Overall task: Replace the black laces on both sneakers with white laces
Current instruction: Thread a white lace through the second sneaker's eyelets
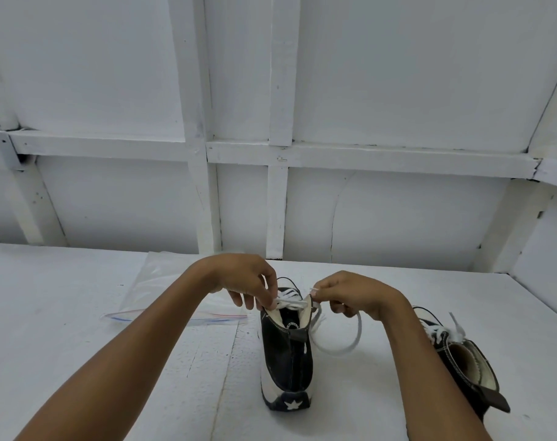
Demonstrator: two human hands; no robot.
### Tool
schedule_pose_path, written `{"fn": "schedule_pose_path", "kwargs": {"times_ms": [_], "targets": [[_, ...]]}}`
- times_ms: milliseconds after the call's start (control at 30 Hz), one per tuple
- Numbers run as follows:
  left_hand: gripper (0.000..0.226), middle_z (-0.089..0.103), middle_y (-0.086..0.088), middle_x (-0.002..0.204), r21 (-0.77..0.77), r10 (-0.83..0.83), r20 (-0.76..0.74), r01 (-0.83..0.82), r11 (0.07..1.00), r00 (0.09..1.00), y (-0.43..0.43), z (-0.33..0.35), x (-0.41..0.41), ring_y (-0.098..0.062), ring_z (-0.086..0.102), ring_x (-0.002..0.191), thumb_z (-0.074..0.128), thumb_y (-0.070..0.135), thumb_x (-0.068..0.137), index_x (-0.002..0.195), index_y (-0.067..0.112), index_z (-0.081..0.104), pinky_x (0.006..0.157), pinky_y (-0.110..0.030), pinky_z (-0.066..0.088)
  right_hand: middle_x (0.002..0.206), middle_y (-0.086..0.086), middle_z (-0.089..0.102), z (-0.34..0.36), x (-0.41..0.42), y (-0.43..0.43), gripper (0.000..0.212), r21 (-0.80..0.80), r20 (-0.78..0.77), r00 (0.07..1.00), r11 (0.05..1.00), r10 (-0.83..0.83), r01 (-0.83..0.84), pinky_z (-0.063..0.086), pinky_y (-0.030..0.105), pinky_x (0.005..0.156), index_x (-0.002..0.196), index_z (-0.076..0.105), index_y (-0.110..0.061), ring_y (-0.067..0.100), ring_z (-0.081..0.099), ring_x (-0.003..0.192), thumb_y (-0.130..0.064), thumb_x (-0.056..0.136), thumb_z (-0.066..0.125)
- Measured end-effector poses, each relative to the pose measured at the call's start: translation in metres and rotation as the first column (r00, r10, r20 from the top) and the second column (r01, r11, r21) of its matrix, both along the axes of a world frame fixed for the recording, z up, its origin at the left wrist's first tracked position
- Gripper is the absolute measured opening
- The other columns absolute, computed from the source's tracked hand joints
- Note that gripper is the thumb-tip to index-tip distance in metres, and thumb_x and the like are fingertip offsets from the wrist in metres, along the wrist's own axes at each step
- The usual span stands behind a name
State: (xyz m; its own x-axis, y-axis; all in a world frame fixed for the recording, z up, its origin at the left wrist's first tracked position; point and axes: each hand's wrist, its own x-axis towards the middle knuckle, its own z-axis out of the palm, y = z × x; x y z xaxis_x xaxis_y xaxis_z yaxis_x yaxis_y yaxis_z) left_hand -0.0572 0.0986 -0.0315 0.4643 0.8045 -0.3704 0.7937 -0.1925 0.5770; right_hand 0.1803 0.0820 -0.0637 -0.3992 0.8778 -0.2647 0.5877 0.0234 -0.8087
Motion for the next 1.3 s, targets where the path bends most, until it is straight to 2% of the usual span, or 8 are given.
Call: {"fn": "schedule_pose_path", "kwargs": {"times_ms": [167,300,400,533,633,900,1033,1300], "targets": [[0.017,0.071,0.002,0.081,-0.009,-0.008,0.005,0.009,1.000,1.000,0.001,-0.001,0.000,-0.010,0.063,0.070,0.074,0.018,0.085,0.100,0.014,0.068,0.064,-0.023,0.050,0.064,-0.008,0.058,0.005,0.007,-0.004,0.015,-0.037,-0.080,0.991,0.993,0.106,-0.110,0.020,0.022,0.050,0.084,0.068,-0.008,0.013,0.029,0.059,-0.006,0.090,0.054],[0.017,0.072,0.000,0.084,-0.017,-0.015,0.009,0.015,1.000,1.000,0.001,-0.001,0.001,-0.011,0.064,0.073,0.074,0.016,0.085,0.101,0.013,0.067,0.067,-0.025,0.051,0.067,0.007,0.056,0.005,0.015,-0.005,0.019,0.006,-0.262,0.931,0.965,0.255,-0.262,0.019,0.027,0.052,0.076,0.073,-0.010,0.011,0.030,0.053,-0.013,0.067,0.056],[0.017,0.072,0.001,0.084,-0.017,-0.014,0.011,0.014,1.000,1.000,0.002,-0.002,0.000,-0.011,0.064,0.073,0.074,0.017,0.086,0.100,0.013,0.068,0.067,-0.024,0.051,0.073,0.005,0.063,0.006,0.020,-0.005,0.020,0.031,-0.281,0.886,0.926,0.368,-0.375,0.021,0.025,0.050,0.080,0.078,-0.018,0.011,0.031,0.053,-0.015,0.072,0.060],[0.016,0.072,0.003,0.079,-0.014,-0.008,0.012,0.008,1.000,1.000,0.002,-0.003,0.001,-0.011,0.064,0.070,0.075,0.018,0.084,0.099,0.015,0.068,0.065,-0.025,0.051,0.080,0.000,0.064,0.005,0.017,0.000,0.021,0.061,-0.216,0.965,0.988,0.149,-0.139,0.025,0.022,0.053,0.103,0.076,-0.015,0.009,0.035,0.058,-0.021,0.088,0.063],[0.017,0.072,0.002,0.078,-0.021,0.001,0.018,-0.001,1.000,1.000,0.001,-0.002,0.001,-0.011,0.062,0.068,0.075,0.017,0.084,0.100,0.015,0.068,0.064,-0.025,0.051,0.084,0.001,0.067,-0.003,0.006,0.002,0.024,0.042,-0.266,0.964,0.998,-0.024,0.036,0.032,0.022,0.058,0.109,0.073,-0.012,0.011,0.042,0.066,-0.015,0.099,0.052],[0.022,0.073,-0.008,0.086,-0.103,0.105,0.222,-0.084,0.991,0.969,-0.004,-0.005,-0.006,-0.016,0.065,0.070,0.068,0.008,0.090,0.112,0.006,0.064,0.067,-0.029,0.054,0.088,0.008,0.077,0.000,-0.012,-0.005,0.008,0.192,-0.326,0.943,0.972,-0.065,0.133,0.038,0.017,0.060,0.099,0.068,-0.006,0.005,0.050,0.061,-0.007,0.091,0.065],[0.021,0.073,-0.009,0.086,-0.146,0.161,0.299,-0.122,0.982,0.941,-0.007,-0.009,-0.009,-0.019,0.066,0.073,0.066,0.005,0.091,0.111,0.004,0.064,0.065,-0.029,0.054,0.086,0.007,0.075,0.010,-0.022,-0.005,0.007,0.232,-0.133,0.991,0.972,0.004,0.027,0.051,0.019,0.073,0.089,0.077,-0.007,0.006,0.064,0.075,-0.006,0.083,0.074],[0.024,0.073,-0.018,0.093,-0.183,0.204,0.367,-0.145,0.972,0.908,-0.009,-0.011,-0.012,-0.023,0.068,0.075,0.061,-0.002,0.090,0.113,0.004,0.061,0.066,-0.031,0.056,0.064,-0.017,0.069,0.015,-0.049,-0.007,0.005,0.278,0.122,0.993,0.960,0.009,-0.043,0.056,0.033,0.078,0.080,0.080,-0.018,0.005,0.064,0.069,-0.015,0.076,0.077]]}}
